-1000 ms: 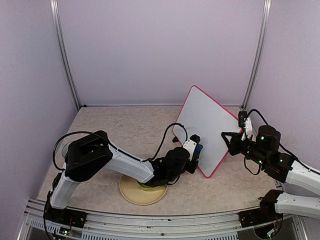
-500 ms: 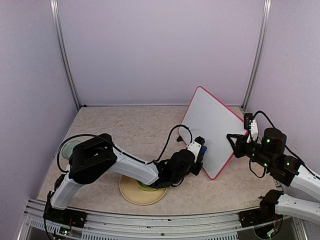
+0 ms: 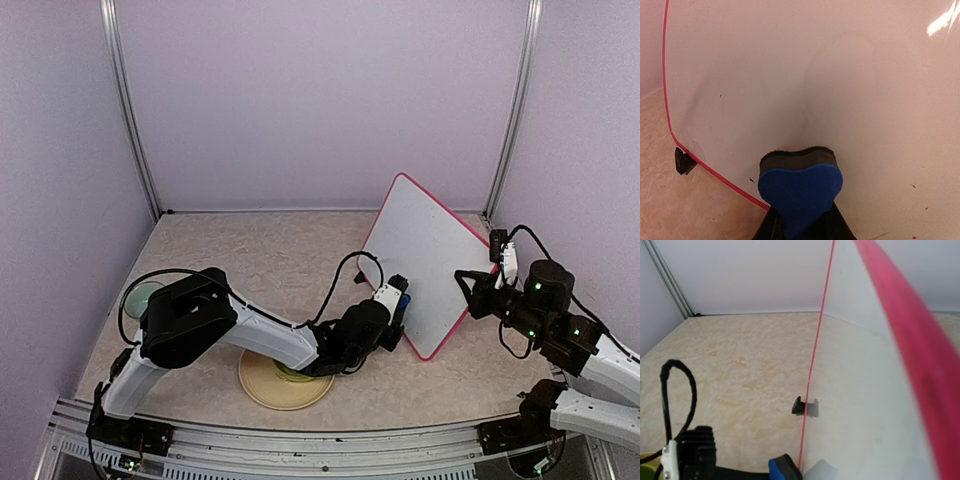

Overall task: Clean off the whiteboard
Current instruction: Erase the center of the whiteboard.

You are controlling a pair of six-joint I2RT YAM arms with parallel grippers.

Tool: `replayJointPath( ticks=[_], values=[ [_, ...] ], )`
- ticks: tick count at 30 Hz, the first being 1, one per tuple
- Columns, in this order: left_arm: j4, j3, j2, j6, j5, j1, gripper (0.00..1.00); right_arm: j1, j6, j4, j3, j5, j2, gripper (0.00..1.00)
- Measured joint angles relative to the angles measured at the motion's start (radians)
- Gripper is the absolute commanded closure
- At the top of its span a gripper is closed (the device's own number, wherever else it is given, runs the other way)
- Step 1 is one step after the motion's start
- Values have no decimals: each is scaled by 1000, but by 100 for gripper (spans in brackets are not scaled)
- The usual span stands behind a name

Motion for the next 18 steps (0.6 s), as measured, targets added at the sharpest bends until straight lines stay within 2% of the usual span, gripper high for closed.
replayJointPath(
  ticks=[10, 18],
  values=[
    [26, -2, 12, 13, -14, -10, 100, -3, -2, 8, -10, -2, -8, 100],
    [76, -60, 12, 19, 18, -29, 100, -7, -3, 34, -12, -7, 15, 100]
  ],
)
